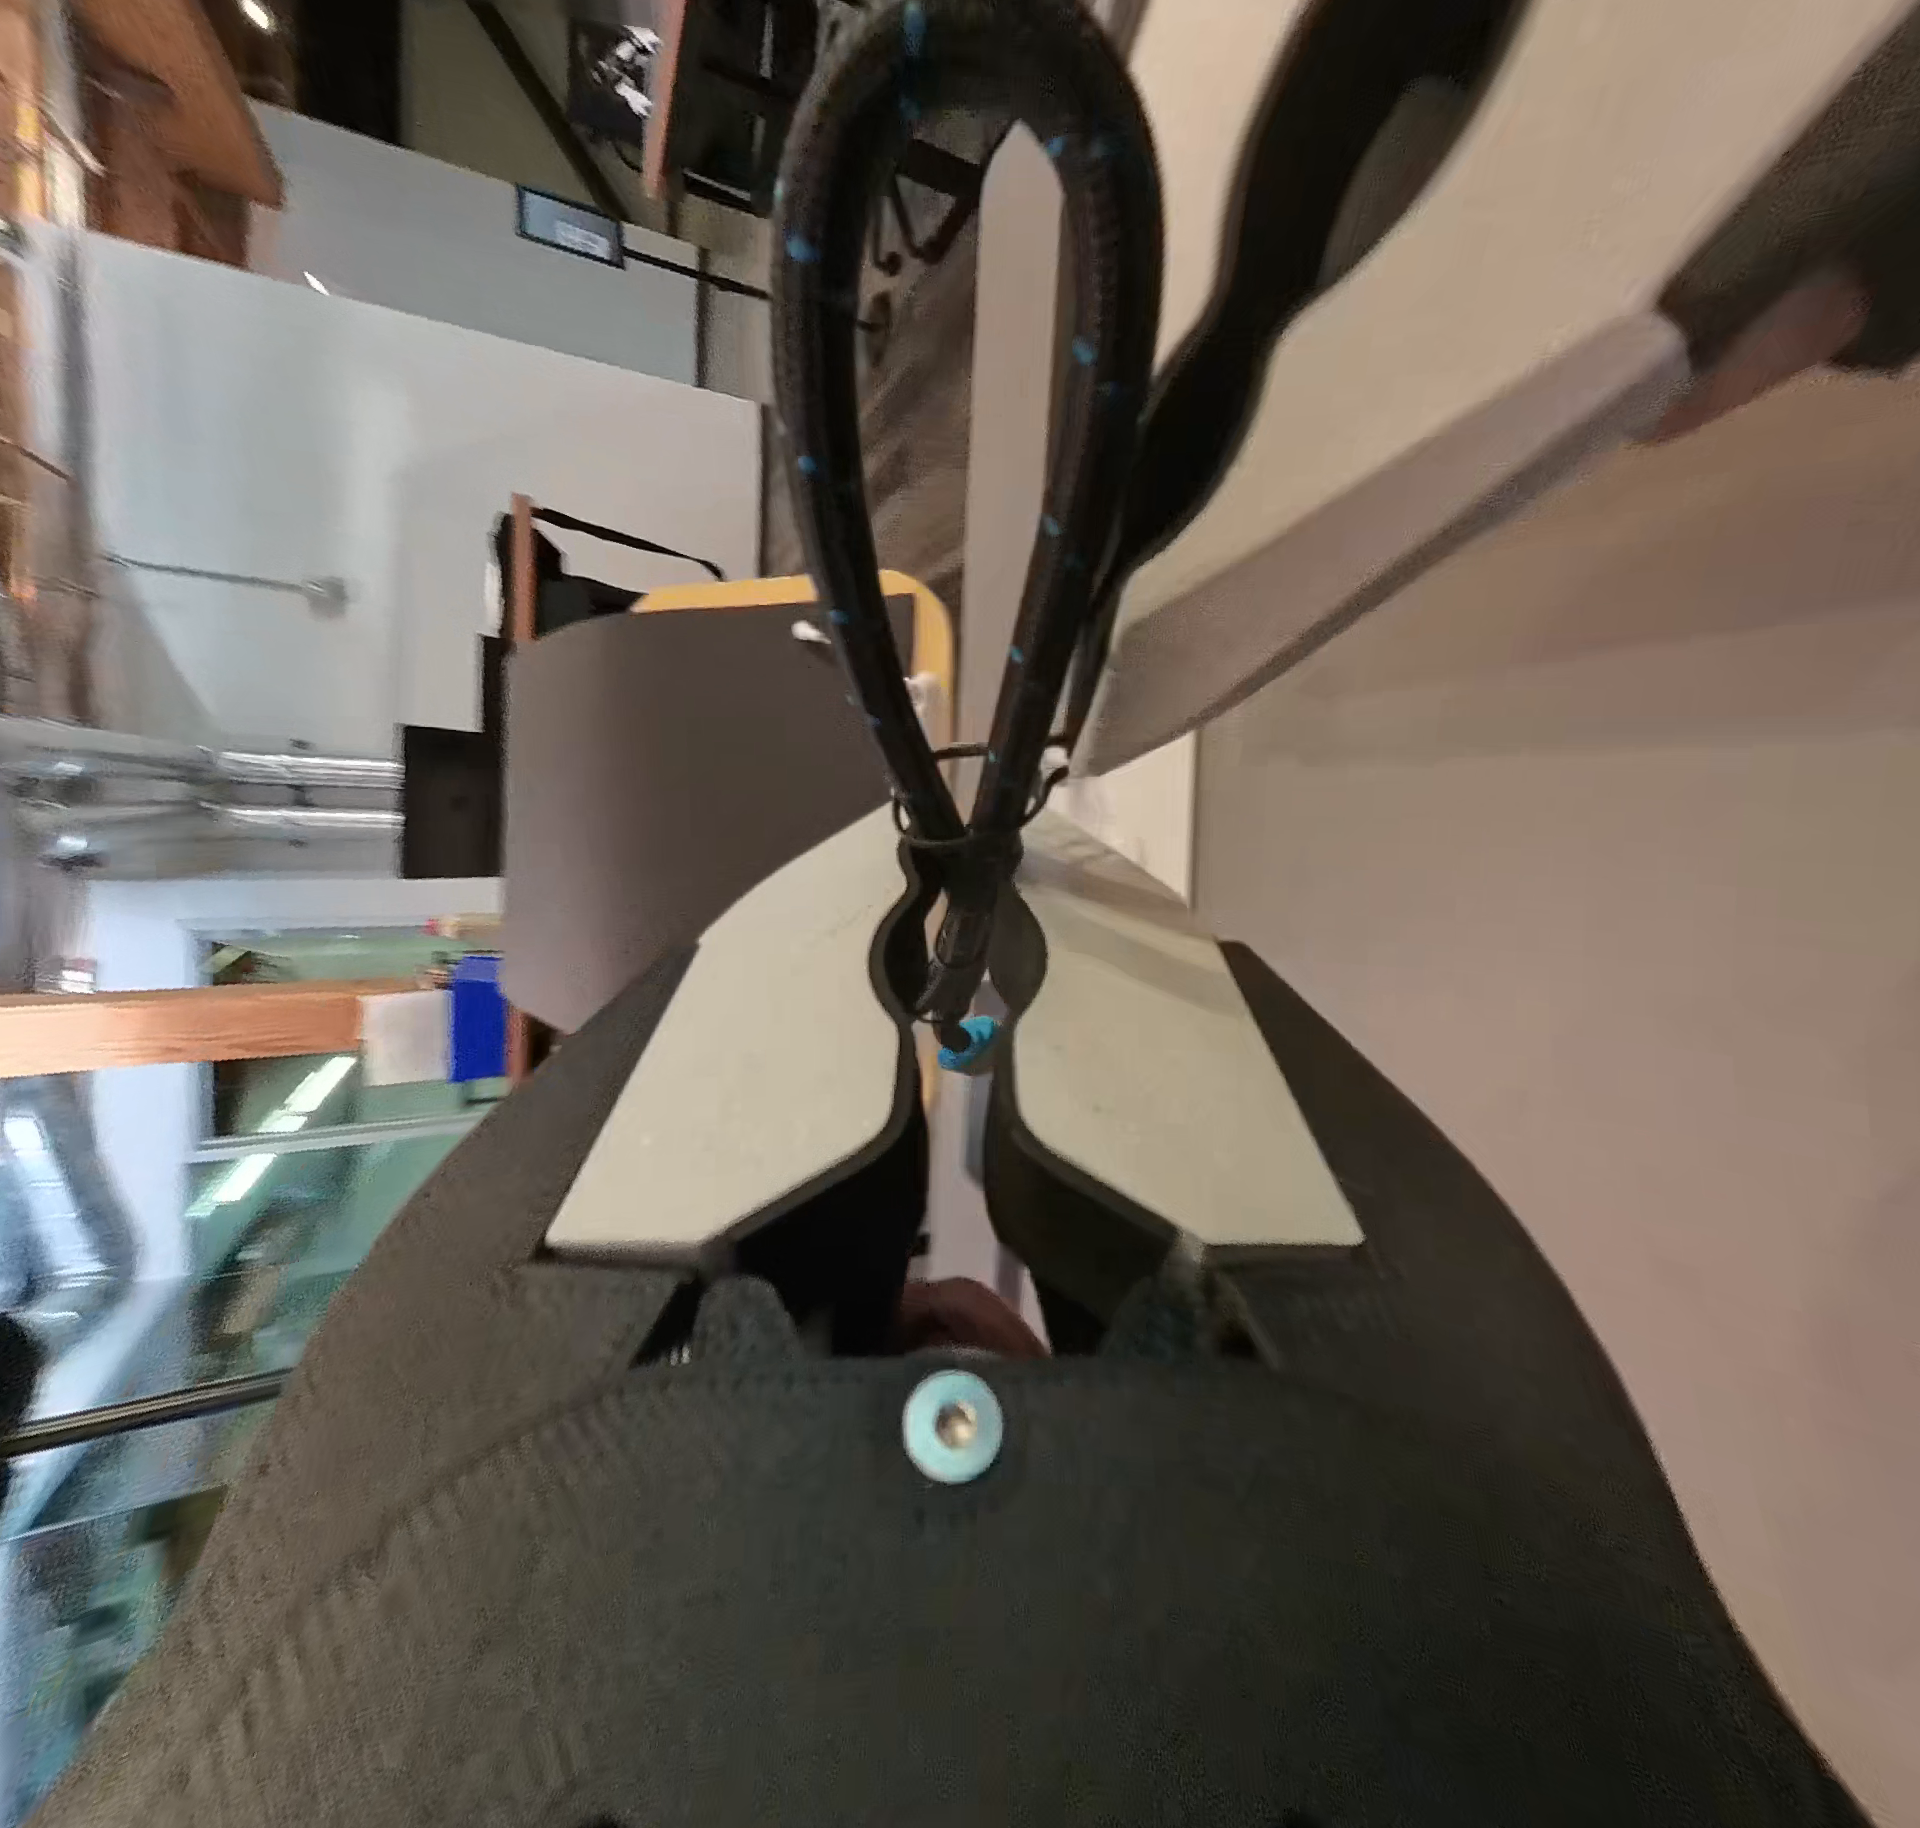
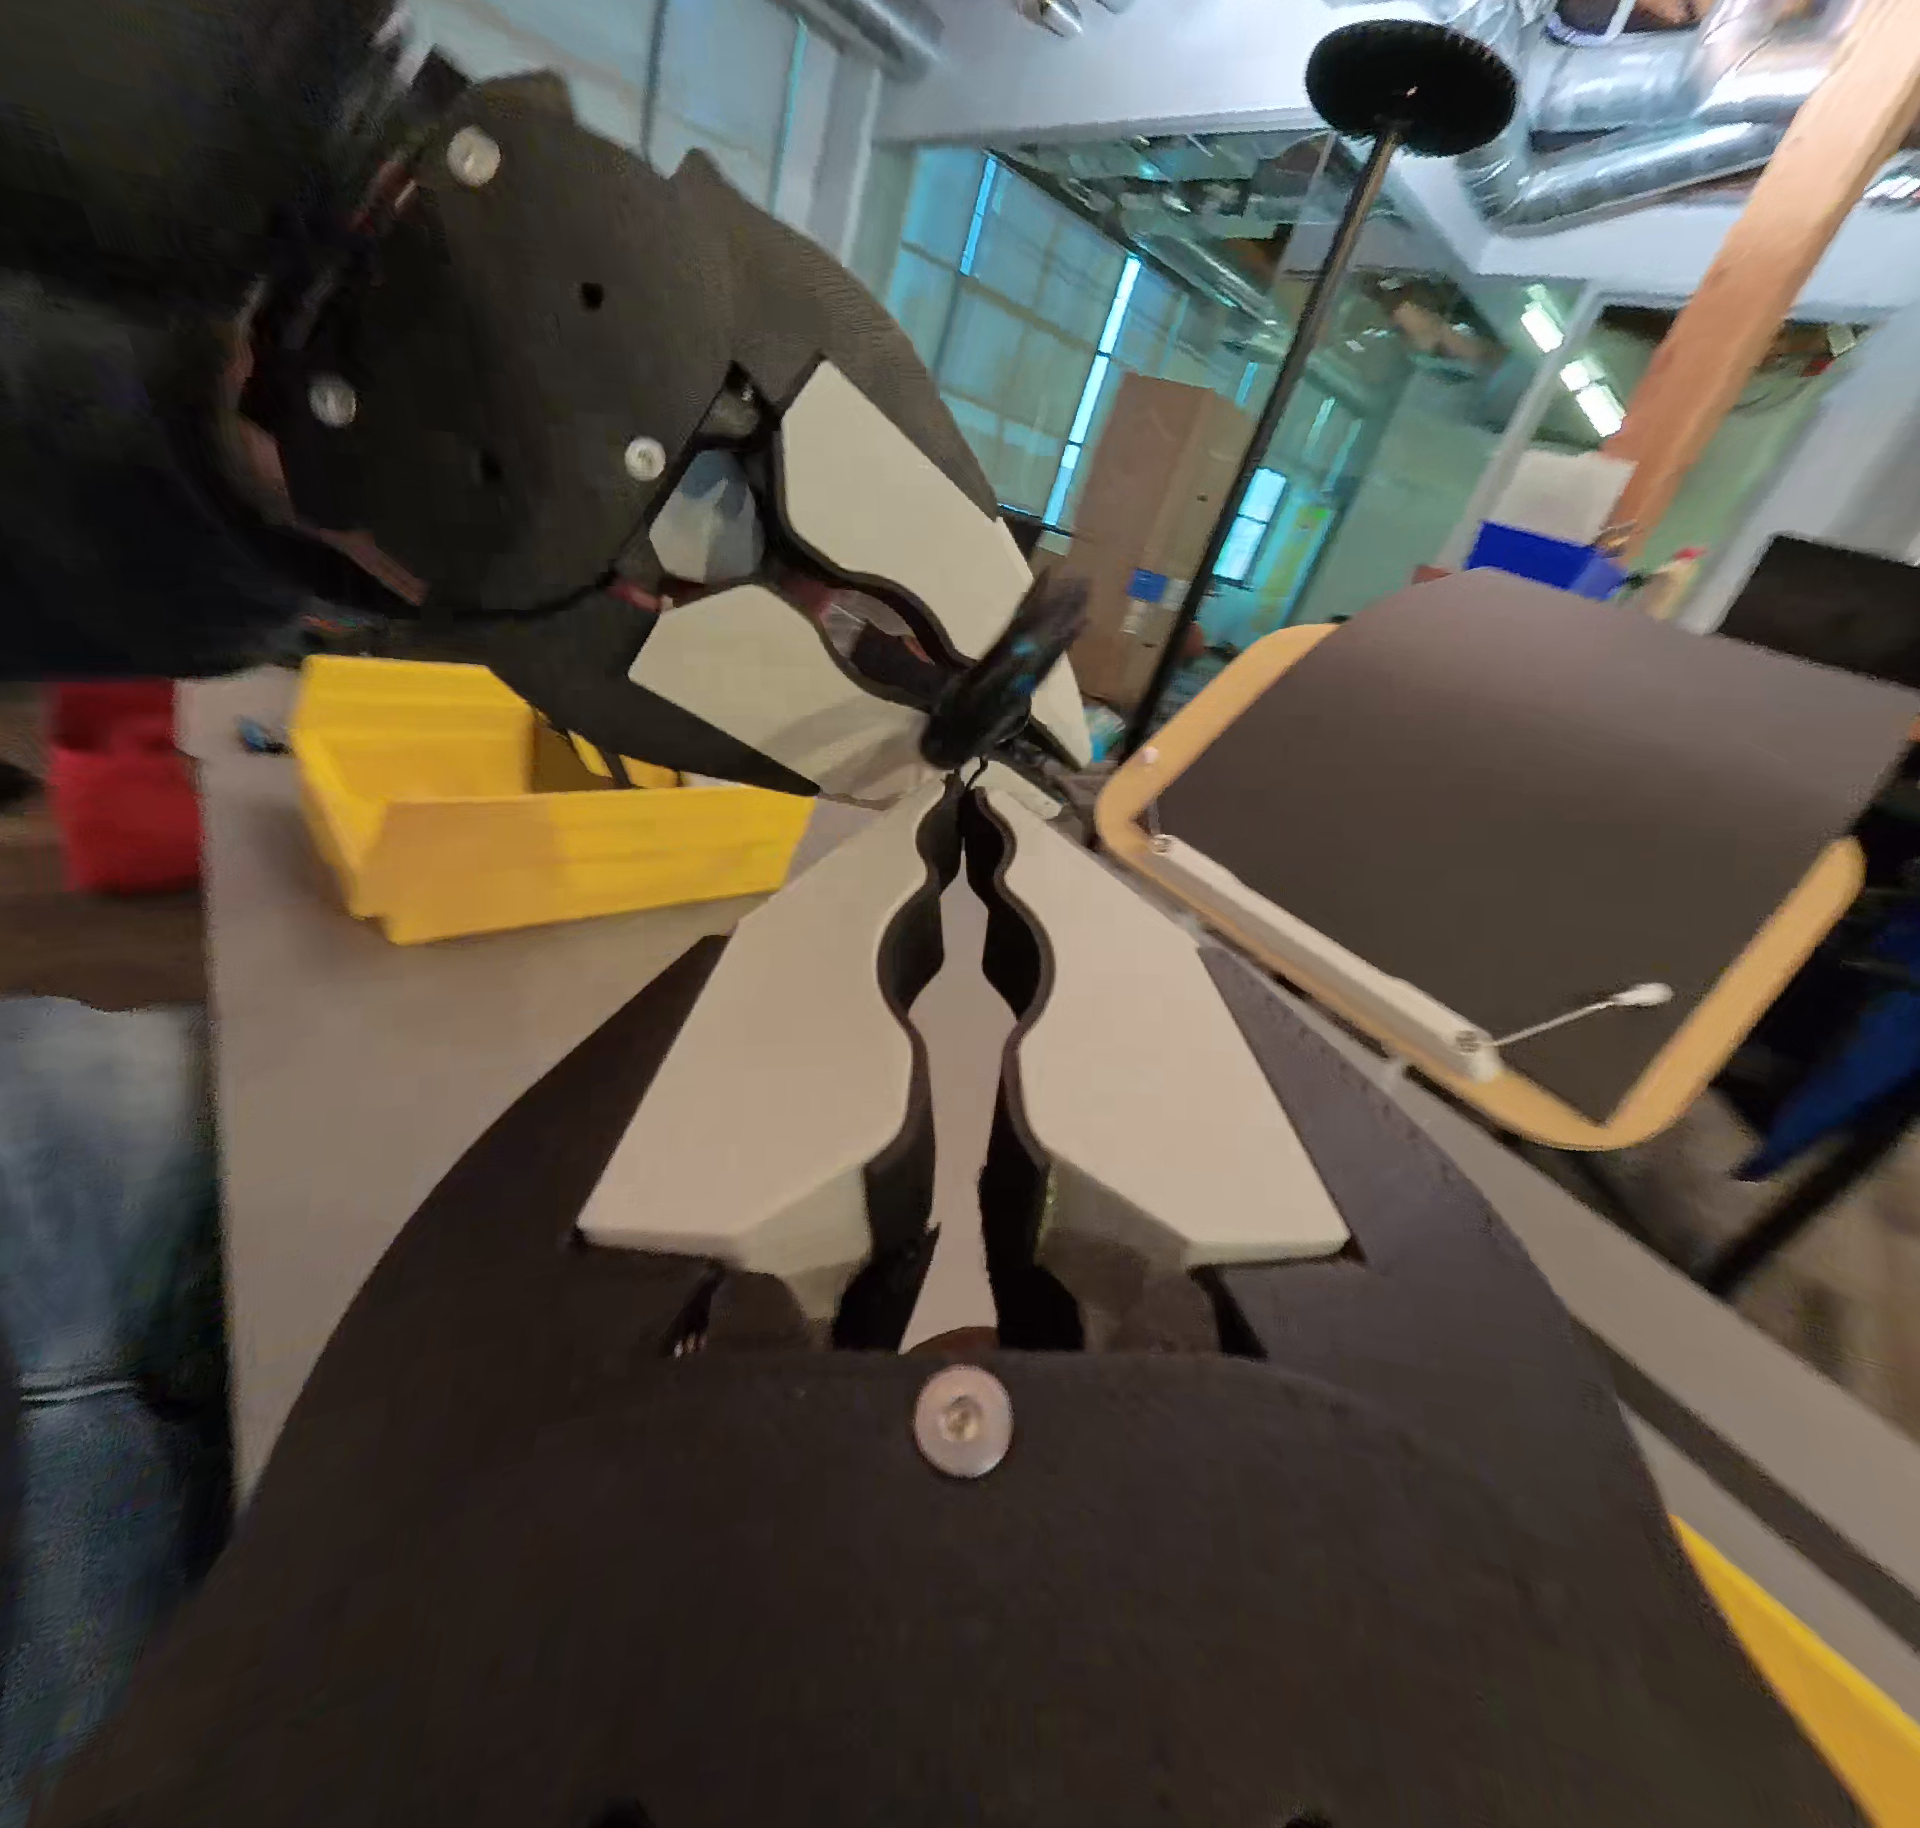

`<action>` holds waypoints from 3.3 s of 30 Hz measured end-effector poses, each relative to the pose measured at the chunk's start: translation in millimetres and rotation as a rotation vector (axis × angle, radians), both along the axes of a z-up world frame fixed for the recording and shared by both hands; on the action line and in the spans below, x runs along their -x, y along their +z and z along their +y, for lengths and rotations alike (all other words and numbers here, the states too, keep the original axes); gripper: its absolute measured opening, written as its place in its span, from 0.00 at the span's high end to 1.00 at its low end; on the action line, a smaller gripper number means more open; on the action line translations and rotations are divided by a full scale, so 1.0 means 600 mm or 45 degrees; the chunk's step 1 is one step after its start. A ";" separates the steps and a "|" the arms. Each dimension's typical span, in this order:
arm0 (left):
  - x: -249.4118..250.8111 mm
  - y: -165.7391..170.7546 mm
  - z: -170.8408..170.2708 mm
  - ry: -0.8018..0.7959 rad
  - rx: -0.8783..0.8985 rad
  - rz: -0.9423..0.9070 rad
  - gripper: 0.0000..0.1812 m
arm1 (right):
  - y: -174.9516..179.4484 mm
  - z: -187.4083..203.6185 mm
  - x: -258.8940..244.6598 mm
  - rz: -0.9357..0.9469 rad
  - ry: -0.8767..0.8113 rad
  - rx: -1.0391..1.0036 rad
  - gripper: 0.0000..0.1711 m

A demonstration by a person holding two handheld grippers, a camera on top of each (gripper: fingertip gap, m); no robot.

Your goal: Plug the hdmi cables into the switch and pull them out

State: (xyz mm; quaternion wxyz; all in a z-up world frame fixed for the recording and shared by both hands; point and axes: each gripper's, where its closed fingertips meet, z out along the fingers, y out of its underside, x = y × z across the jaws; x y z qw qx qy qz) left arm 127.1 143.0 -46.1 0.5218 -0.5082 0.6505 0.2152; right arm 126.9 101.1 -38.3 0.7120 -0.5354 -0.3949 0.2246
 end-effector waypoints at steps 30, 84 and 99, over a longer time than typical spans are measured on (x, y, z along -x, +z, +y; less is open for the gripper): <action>-0.004 -0.019 -0.011 -0.089 0.356 -0.329 0.97 | -0.003 -0.002 -0.007 0.358 0.338 0.404 0.89; -0.018 0.000 -0.036 -0.191 0.388 -0.369 0.96 | -0.004 -0.023 -0.019 0.505 0.526 0.610 0.87; -0.029 0.014 -0.033 -0.190 0.139 -0.270 0.96 | 0.009 -0.030 -0.006 0.731 0.773 0.698 1.00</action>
